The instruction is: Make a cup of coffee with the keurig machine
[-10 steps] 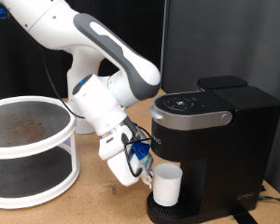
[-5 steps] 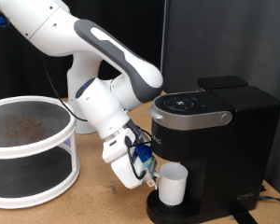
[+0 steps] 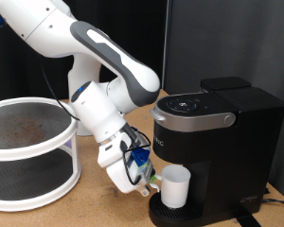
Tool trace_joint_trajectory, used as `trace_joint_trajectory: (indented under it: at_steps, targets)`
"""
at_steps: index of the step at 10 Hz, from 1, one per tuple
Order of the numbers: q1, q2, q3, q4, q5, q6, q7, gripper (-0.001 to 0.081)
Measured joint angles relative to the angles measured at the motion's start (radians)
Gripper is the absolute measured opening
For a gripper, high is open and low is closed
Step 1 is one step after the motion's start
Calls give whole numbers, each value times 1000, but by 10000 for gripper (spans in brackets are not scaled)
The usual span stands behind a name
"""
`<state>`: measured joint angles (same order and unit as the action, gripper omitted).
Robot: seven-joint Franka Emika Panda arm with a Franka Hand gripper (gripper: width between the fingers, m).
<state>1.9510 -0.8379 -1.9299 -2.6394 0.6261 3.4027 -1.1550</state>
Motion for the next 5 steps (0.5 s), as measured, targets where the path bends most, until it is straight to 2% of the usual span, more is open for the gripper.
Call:
trace_joint_trajectory:
  at_steps: [1, 2, 3, 5]
  targets:
    - [-28, 23, 6, -14, 0, -37, 0, 613]
    - [-65, 59, 16, -30, 1, -93, 0, 760]
    - [-101, 107, 26, -46, 2, -159, 1, 794]
    - [-207, 193, 79, -78, 1, -286, 1, 804]
